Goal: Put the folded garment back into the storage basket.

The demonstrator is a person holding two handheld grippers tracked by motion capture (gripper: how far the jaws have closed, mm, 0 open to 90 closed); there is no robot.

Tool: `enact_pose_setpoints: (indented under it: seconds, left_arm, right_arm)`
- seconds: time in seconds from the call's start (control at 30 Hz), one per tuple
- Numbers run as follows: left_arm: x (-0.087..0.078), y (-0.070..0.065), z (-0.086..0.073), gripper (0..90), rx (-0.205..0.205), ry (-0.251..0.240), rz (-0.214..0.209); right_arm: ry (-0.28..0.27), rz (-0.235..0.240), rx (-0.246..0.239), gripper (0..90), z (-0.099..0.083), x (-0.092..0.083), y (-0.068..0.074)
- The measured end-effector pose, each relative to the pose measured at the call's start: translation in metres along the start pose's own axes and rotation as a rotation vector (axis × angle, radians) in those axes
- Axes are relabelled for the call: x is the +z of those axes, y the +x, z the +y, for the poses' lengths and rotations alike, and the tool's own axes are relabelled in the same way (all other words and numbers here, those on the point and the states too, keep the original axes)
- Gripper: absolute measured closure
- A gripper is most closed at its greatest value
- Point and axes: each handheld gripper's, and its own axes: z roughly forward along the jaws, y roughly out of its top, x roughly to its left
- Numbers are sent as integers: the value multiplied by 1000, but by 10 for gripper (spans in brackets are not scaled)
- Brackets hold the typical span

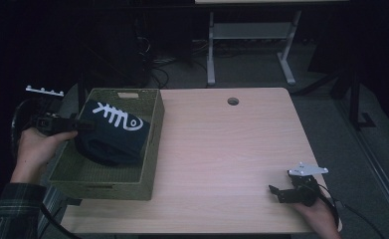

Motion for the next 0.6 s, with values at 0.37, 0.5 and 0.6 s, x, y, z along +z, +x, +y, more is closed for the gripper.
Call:
enact_pose_setpoints:
  seconds: [0.37,0.5,0.6]
  left_arm:
    - [30,15,-12,740,-35,39,-35]
    - [41,22,-15,740,-42,53,-38]
    - [47,27,-16,734,-22,81,-20]
  right_arm:
    - [0,0,0,83,0,0,0]
    - [0,-1,0,83,0,0,0]
    - [1,0,0,83,0,0,0]
